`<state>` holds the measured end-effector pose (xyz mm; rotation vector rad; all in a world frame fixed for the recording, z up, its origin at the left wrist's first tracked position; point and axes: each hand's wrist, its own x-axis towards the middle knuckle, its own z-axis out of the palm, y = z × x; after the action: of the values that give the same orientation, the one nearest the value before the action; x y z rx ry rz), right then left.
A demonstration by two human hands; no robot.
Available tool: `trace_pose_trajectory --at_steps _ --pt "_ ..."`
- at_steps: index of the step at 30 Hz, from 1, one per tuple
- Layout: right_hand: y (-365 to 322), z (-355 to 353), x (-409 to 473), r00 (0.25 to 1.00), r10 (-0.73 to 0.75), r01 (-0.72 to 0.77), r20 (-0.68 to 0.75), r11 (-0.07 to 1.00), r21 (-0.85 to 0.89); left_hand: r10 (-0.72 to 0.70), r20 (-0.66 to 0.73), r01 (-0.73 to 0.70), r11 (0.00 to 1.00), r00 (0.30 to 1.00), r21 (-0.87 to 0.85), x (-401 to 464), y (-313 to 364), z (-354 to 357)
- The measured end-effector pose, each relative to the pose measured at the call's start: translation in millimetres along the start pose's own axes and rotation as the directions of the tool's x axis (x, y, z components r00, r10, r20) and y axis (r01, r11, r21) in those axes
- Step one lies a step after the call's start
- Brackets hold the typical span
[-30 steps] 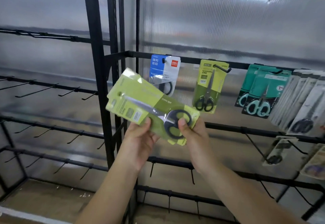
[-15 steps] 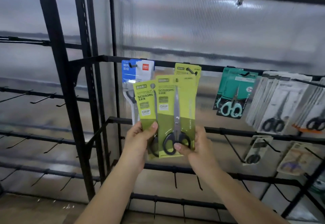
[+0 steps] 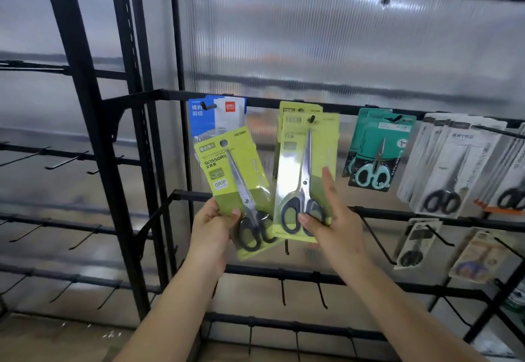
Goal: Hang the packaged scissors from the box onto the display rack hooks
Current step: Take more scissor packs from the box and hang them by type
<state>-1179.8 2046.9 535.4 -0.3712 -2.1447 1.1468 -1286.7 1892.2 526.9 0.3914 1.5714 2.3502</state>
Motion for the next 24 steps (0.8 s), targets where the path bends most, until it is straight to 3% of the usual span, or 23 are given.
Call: trace_pose_trajectory --at_steps 5,10,11,15,18,20,22,24 --pt "-8.4 -11.3 20.2 0.996 0.074 -0.076 0.043 0.997 0.023 -0.019 -0.078 0.021 0.999 0.997 0.027 2.2 4.8 -14.1" --pt "-26.5 -1.7 46.6 0.988 0.137 -0.097 0.067 0.905 -0.413 -0.006 -0.018 0.008 0.995 1.0 0.1 -3.8 9.1 -4.1" --pt "-29.2 1.4 44.2 0.993 0.09 -0.055 0.074 0.924 -0.379 0.004 0.001 -0.004 0.993 1.0 0.116 -4.9 9.7 -0.7" --pt "-39.4 9.1 19.9 0.97 -0.054 0.05 0.238 0.999 0.023 0.048 0.102 -0.062 0.987 0.994 0.147 -8.2 14.7 14.4" --pt "-37.2 1.5 14.3 0.99 -0.104 0.096 0.099 0.992 0.086 0.115 0.257 -0.175 0.958 0.959 0.227 -10.0 20.3 23.9" --pt "-35.9 -9.9 13.4 0.995 -0.088 0.092 -0.041 0.992 0.091 0.183 0.368 -0.351 0.814 0.912 0.462 -8.5 22.6 28.3" --pt "-34.7 -21.4 14.6 0.989 -0.085 0.091 -0.119 0.994 0.053 0.248 0.429 -0.492 0.532 0.869 0.689 -6.0 24.8 30.9" --pt "-38.0 -31.1 19.7 0.986 -0.072 0.073 -0.147 0.997 -0.004 0.298 0.458 -0.542 0.351 0.837 0.763 -4.6 27.5 33.4"
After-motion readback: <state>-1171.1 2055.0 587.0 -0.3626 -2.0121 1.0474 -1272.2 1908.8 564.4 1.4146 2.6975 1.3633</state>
